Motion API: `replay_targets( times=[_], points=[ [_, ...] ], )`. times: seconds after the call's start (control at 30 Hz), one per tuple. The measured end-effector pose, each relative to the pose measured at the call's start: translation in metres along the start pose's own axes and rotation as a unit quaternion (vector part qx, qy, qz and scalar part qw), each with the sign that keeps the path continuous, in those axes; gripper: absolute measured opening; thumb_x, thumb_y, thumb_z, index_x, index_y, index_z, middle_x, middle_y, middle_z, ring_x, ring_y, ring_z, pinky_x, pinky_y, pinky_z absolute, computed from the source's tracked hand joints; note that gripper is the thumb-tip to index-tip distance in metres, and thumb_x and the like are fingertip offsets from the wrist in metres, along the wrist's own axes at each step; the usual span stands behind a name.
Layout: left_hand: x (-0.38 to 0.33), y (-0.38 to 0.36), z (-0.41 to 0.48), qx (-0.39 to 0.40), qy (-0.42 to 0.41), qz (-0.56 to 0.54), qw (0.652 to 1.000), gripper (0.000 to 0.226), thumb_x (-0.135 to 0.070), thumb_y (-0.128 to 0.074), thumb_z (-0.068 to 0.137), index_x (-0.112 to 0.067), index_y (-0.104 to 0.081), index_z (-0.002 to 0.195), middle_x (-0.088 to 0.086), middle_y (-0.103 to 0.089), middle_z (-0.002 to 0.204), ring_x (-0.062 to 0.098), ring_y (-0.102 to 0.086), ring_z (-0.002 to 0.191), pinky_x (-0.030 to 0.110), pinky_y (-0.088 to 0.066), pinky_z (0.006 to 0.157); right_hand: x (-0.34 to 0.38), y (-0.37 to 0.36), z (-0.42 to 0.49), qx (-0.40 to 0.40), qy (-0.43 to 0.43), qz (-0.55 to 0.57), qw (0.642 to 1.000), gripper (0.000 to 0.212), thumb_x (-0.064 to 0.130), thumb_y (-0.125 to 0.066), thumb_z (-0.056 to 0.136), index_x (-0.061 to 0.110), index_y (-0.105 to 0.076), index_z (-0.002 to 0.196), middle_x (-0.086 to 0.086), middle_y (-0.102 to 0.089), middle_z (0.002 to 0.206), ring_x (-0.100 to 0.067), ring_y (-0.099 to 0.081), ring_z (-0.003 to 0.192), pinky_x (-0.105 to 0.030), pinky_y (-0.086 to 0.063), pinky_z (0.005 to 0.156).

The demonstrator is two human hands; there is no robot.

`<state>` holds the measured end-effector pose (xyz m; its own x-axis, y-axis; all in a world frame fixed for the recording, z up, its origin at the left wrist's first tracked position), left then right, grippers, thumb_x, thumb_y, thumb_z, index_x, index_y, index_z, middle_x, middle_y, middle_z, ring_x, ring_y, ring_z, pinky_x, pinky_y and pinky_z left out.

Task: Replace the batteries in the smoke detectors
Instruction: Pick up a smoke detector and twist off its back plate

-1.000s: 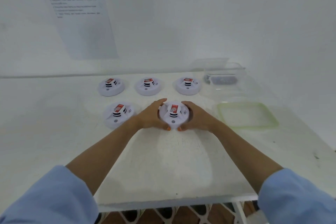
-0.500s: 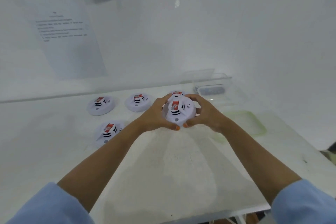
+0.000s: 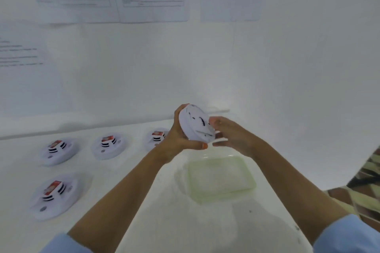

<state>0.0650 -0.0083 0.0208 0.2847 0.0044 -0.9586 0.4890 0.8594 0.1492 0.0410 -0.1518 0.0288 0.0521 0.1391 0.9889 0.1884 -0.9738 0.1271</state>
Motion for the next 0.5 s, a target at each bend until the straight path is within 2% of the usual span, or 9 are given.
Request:
replay_targets(
  times=[0.03, 0.1, 0.2, 0.33, 0.43, 0.5],
  points=[
    [0.002, -0.005, 0.005, 0.006, 0.004, -0.003, 1.0, 0.112, -0.011, -0.085, 0.049, -0.027, -0.019, 0.139, 0.013, -0.042, 0.137, 0.029, -0.046, 0.126, 0.041, -0.053, 0.087, -0.005, 0.002, 0.001, 0.032, -0.016, -0.001, 0.999, 0.05, 0.042, -0.056, 0.084, 0.012, -0.05, 0.123, -0.006, -0.062, 0.108, -0.021, -0.06, 0.091, -0.028, -0.052, 0.08],
    [0.005, -0.016, 0.014, 0.022, 0.011, -0.007, 1.0, 0.11, -0.005, -0.084, 0.052, -0.028, -0.02, 0.139, 0.012, -0.043, 0.137, 0.025, -0.048, 0.125, 0.04, -0.054, 0.086, -0.01, 0.008, 0.006, 0.066, -0.013, 0.03, 0.997, 0.051, 0.038, -0.067, 0.078, 0.01, -0.053, 0.119, -0.005, -0.065, 0.104, -0.019, -0.065, 0.088, -0.028, -0.056, 0.075],
    [0.006, -0.023, 0.023, -0.003, 0.004, 0.014, 1.0, 0.106, 0.007, -0.081, 0.051, -0.029, -0.025, 0.133, 0.0, -0.041, 0.134, 0.003, -0.048, 0.118, 0.023, -0.054, 0.077, -0.014, 0.028, 0.017, 0.036, -0.005, 0.08, 0.996, 0.051, 0.02, -0.073, 0.076, 0.008, -0.049, 0.119, -0.01, -0.064, 0.107, -0.021, -0.067, 0.085, -0.034, -0.059, 0.073],
    [0.014, -0.023, 0.022, -0.057, 0.001, 0.05, 0.997, 0.111, 0.011, -0.083, 0.053, -0.039, -0.023, 0.132, -0.004, -0.046, 0.128, 0.001, -0.051, 0.113, 0.018, -0.052, 0.074, -0.024, 0.043, 0.024, 0.011, -0.017, 0.049, 0.999, 0.053, 0.01, -0.071, 0.077, 0.009, -0.042, 0.121, -0.01, -0.062, 0.108, -0.024, -0.067, 0.087, -0.038, -0.059, 0.073],
    [0.017, -0.029, 0.02, -0.046, 0.004, 0.067, 0.997, 0.107, 0.02, -0.078, 0.055, -0.026, -0.021, 0.133, -0.011, -0.043, 0.126, -0.013, -0.05, 0.107, 0.016, -0.051, 0.074, -0.03, 0.04, 0.024, 0.019, -0.021, 0.024, 0.999, 0.054, 0.011, -0.072, 0.077, 0.008, -0.041, 0.121, -0.009, -0.06, 0.108, -0.023, -0.066, 0.087, -0.036, -0.06, 0.069],
    [0.021, -0.03, 0.019, -0.045, 0.007, 0.078, 0.996, 0.108, 0.02, -0.078, 0.054, -0.023, -0.019, 0.133, -0.013, -0.041, 0.125, -0.016, -0.049, 0.106, 0.014, -0.05, 0.075, -0.034, 0.038, 0.026, 0.023, -0.022, 0.023, 0.999, 0.055, 0.01, -0.072, 0.077, 0.008, -0.04, 0.122, -0.01, -0.058, 0.111, -0.022, -0.065, 0.087, -0.035, -0.06, 0.067]
  ],
)
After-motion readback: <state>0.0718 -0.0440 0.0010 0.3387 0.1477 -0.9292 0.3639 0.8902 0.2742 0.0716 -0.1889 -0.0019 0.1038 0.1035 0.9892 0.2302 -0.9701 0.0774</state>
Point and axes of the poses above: each hand's wrist, its own z-axis towards the middle knuckle, its own y-axis out of the back of the hand, x = y × z, the point moved 6 cm from there along z, towards the middle knuckle
